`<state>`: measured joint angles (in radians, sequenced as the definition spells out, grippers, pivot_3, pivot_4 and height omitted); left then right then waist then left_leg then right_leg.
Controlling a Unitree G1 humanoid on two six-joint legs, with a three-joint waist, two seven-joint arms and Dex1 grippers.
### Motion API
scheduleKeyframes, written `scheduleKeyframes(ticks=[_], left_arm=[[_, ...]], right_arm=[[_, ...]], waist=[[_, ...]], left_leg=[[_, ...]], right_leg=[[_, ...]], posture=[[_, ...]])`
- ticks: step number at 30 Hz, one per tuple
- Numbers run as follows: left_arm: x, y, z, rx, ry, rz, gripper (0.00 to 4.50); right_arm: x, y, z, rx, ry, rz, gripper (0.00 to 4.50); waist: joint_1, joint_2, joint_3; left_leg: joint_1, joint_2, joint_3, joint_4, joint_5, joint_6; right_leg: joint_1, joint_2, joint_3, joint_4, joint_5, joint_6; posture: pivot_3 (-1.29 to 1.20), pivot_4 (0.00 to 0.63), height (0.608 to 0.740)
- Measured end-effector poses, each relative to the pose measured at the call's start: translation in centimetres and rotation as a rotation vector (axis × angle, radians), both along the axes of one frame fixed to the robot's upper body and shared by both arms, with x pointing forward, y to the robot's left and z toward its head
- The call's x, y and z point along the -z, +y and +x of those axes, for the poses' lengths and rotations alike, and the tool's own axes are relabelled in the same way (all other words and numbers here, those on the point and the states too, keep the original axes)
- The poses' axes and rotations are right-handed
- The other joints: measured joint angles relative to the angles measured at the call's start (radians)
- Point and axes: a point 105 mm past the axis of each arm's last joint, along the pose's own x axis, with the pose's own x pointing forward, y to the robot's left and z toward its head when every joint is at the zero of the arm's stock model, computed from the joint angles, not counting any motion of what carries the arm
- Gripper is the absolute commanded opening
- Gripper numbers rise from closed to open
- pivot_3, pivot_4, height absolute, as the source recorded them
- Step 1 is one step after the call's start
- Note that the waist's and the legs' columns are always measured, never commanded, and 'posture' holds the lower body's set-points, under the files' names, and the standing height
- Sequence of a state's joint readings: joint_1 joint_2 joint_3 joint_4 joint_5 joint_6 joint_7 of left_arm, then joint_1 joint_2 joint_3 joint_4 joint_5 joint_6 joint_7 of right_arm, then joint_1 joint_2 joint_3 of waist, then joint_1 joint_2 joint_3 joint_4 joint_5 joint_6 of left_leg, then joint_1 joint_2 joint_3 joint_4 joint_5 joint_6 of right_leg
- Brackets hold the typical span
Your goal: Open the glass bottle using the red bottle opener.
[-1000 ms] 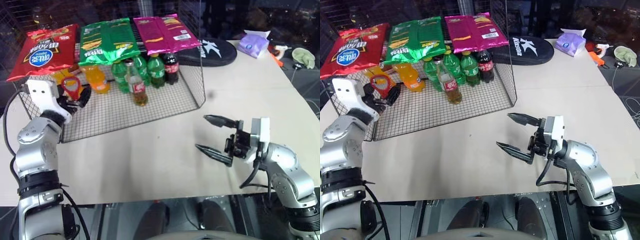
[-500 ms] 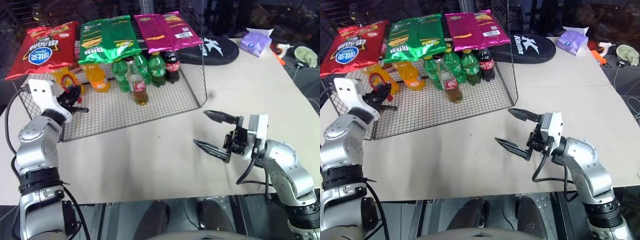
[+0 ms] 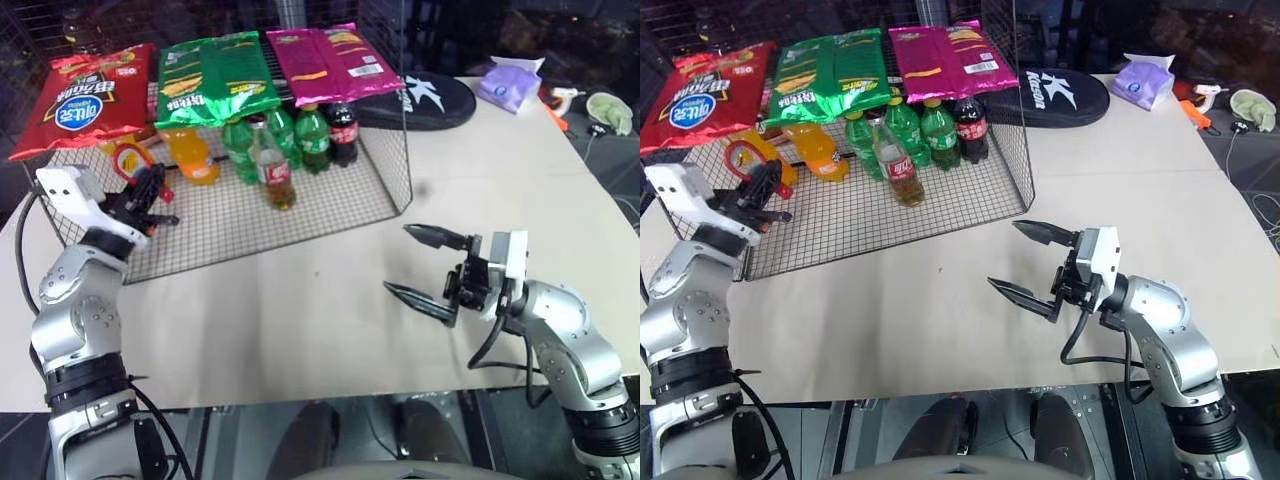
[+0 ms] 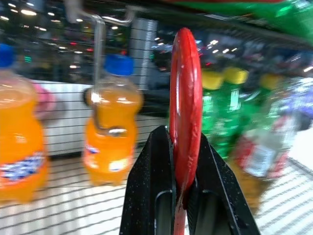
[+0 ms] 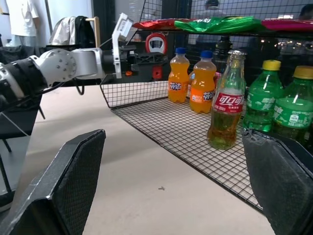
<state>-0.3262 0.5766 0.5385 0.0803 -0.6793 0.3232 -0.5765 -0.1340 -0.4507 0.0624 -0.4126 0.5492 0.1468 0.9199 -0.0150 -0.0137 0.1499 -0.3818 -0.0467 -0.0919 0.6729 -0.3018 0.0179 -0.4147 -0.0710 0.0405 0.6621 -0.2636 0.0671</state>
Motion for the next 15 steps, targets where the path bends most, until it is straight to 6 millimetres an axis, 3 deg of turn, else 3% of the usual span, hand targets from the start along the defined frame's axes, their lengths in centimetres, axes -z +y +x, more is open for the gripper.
scheduleKeyframes(ticks=[2, 7, 8, 9, 11, 15], left_arm=[[-0.1, -0.4, -0.3, 0.041, -0.001, -0.027, 0.09], [0.2, -5.0, -1.7, 0.303, 0.028, -0.098, 0.09], [1.0, -9.2, -2.1, 0.487, 0.066, -0.144, 0.09], [1.0, -9.5, -2.2, 0.499, 0.070, -0.146, 0.09], [1.6, -12.5, -2.3, 0.620, 0.099, -0.201, 0.09], [3.2, -20.2, -3.6, 0.916, 0.177, -0.280, 0.09]], right_arm=[[0.1, 0.0, 0.1, 0.011, 0.009, 0.003, 4.50], [1.1, -0.3, 1.2, 0.103, 0.106, -0.002, 4.50], [1.9, -0.1, 2.0, 0.156, 0.189, -0.017, 4.50], [2.0, -0.1, 2.0, 0.156, 0.193, -0.018, 4.50], [3.2, 0.1, 2.4, 0.179, 0.300, -0.048, 4.50], [3.9, 2.5, 2.0, 0.079, 0.528, -0.073, 4.50]], waist=[[0.000, 0.000, 0.000], [0.003, 0.000, 0.000], [0.005, 0.000, 0.000], [0.005, 0.000, 0.000], [-0.001, 0.001, 0.000], [0.000, 0.001, 0.000]], left_leg=[[0.000, 0.000, 0.000, 0.000, 0.000, 0.000], [0.000, 0.000, 0.000, 0.001, 0.000, 0.000], [0.000, -0.001, 0.000, 0.002, 0.000, 0.000], [0.000, -0.001, 0.000, 0.002, 0.000, 0.000], [0.001, 0.000, 0.001, 0.002, 0.000, 0.000], [0.000, -0.001, 0.001, 0.003, 0.000, 0.000]], right_leg=[[0.000, 0.000, 0.000, 0.000, 0.000, 0.000], [0.001, 0.000, 0.000, 0.000, 0.000, 0.000], [0.001, 0.000, 0.000, 0.001, 0.000, 0.000], [0.001, 0.000, 0.000, 0.001, 0.000, 0.000], [0.001, 0.001, 0.001, 0.001, 0.000, 0.000], [0.001, 0.001, 0.001, 0.001, 0.000, 0.000]], posture=[[0.00, 0.150, 0.740], [0.00, 0.150, 0.740], [0.00, 0.150, 0.740], [0.00, 0.150, 0.740], [0.00, 0.150, 0.740], [0.00, 0.150, 0.740]])
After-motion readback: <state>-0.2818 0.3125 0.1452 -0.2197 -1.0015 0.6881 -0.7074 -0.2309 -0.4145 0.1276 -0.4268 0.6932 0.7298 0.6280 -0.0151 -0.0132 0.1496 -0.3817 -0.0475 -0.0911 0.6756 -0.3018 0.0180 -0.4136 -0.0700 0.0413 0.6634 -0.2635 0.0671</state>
